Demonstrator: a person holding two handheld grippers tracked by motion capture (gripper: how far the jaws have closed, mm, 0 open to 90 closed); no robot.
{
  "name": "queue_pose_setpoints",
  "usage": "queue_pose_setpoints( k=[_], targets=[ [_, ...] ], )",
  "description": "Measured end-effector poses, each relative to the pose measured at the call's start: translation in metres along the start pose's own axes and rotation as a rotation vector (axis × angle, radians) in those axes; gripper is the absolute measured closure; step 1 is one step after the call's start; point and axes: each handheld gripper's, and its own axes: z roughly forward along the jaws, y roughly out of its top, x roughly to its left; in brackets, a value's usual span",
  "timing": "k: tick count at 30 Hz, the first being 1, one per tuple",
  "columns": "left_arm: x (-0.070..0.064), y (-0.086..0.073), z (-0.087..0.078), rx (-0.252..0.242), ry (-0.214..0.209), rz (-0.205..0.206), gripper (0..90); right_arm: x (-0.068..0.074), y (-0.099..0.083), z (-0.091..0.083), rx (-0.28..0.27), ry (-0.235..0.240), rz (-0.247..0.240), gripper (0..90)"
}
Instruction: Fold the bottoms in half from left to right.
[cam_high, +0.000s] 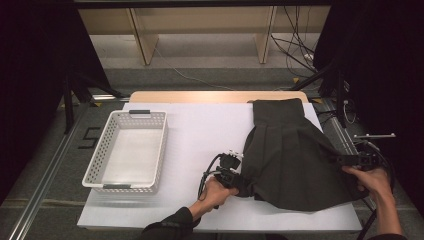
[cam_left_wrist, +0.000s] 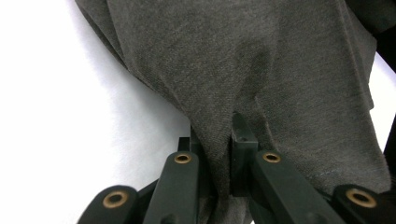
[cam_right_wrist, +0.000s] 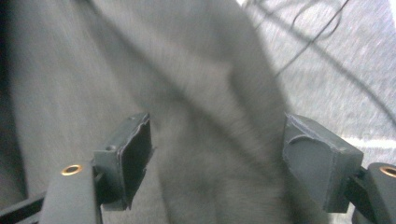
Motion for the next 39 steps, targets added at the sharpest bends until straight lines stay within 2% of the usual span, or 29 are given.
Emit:
queue_pose_setpoints(
  k=[1,3,6,7,9,13,14,15,17,19,24,27,34,39],
  targets=[
    [0.000,0.000,0.000,-0.001,0.000,0.000,83.3,0.001,0.000,0.004,0.020,-0.012,-0.008,25.8],
    [0.000,-0.001,-0.001,-0.004,0.003,-0.001,83.2,0.001,-0.002,0.010,0.046,0.004,-0.003,28.2],
    [0.000,0.000,-0.002,-0.002,0.003,0.006,83.2,0.005,-0.005,0.017,0.076,0.027,-0.028,38.4],
    [0.000,0.000,-0.003,-0.003,0.003,0.006,83.2,0.007,-0.005,0.017,0.079,0.008,-0.035,41.2],
    [0.000,0.000,-0.003,-0.010,0.004,0.003,83.3,0.007,-0.004,0.015,0.079,-0.014,-0.021,50.0],
    [0.000,-0.001,-0.003,-0.011,0.003,0.001,83.3,0.004,-0.007,0.007,0.051,-0.052,-0.007,68.8],
    [0.000,-0.001,-0.004,-0.012,0.003,0.000,83.3,0.004,-0.008,0.005,0.044,-0.052,-0.011,73.4],
    [0.000,-0.001,-0.004,-0.012,0.003,0.001,83.3,0.004,-0.008,0.003,0.034,-0.030,-0.011,76.4],
    [0.000,-0.001,-0.005,-0.011,0.004,0.004,83.4,0.010,-0.008,0.002,0.052,-0.010,-0.038,80.3],
    [0.001,-0.001,-0.005,-0.012,0.003,0.007,83.4,0.014,-0.009,0.008,0.079,-0.005,-0.067,82.2],
    [0.004,-0.002,-0.010,-0.015,0.004,0.002,83.5,0.017,-0.009,0.006,0.084,0.003,-0.054,88.0],
    [0.007,-0.002,-0.018,-0.020,0.009,0.005,83.6,0.024,-0.011,0.005,0.086,0.047,-0.051,88.3],
    [0.026,-0.014,-0.046,-0.022,0.032,-0.007,83.6,0.059,-0.024,0.004,0.088,0.097,-0.082,88.2],
    [0.037,-0.023,-0.073,-0.036,0.055,-0.013,83.6,0.087,-0.037,0.003,0.072,0.158,-0.096,88.2]
  ],
)
